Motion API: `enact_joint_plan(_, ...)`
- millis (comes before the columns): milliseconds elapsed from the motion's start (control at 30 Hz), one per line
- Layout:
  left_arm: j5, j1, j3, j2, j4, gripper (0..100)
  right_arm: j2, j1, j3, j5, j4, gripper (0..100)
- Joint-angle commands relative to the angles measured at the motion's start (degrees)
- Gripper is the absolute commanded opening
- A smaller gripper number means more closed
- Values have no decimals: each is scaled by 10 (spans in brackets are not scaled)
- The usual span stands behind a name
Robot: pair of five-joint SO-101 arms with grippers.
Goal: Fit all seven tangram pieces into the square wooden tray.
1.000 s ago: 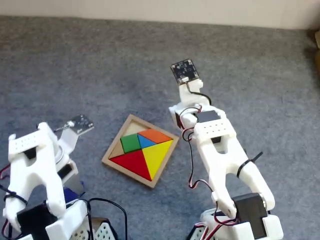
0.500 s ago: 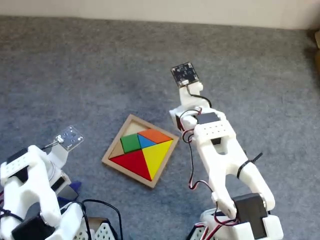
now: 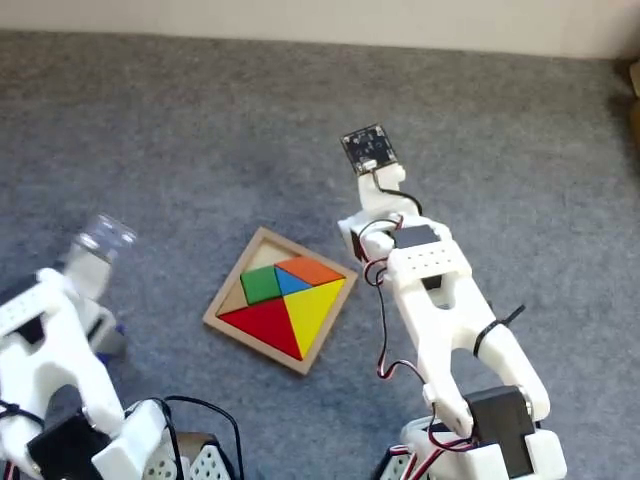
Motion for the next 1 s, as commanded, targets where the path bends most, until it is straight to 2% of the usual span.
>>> enact_joint_plan(0,49,37,-54,-11,-18,252,-26,3,-5,2,-10,10)
enact_joint_plan(133,116,60,-100,-16,-16,253,-26,3,-4,2,-10,10)
enact_joint_plan(200,123,59,-135,-16,5,255,-26,3,-4,2,-10,10)
enact_joint_plan(400,30,42,-236,-16,224,256,-26,3,-4,2,-10,10)
enact_joint_plan(500,-26,21,-245,-16,277,256,-26,3,-4,2,-10,10)
enact_joint_plan(633,-91,-17,-226,-10,273,257,-26,3,-3,2,-10,10)
enact_joint_plan(733,-149,-31,-171,-11,239,257,-26,3,-3,2,-10,10)
enact_joint_plan(967,-173,-28,-32,-11,72,257,-26,3,-2,2,-10,10)
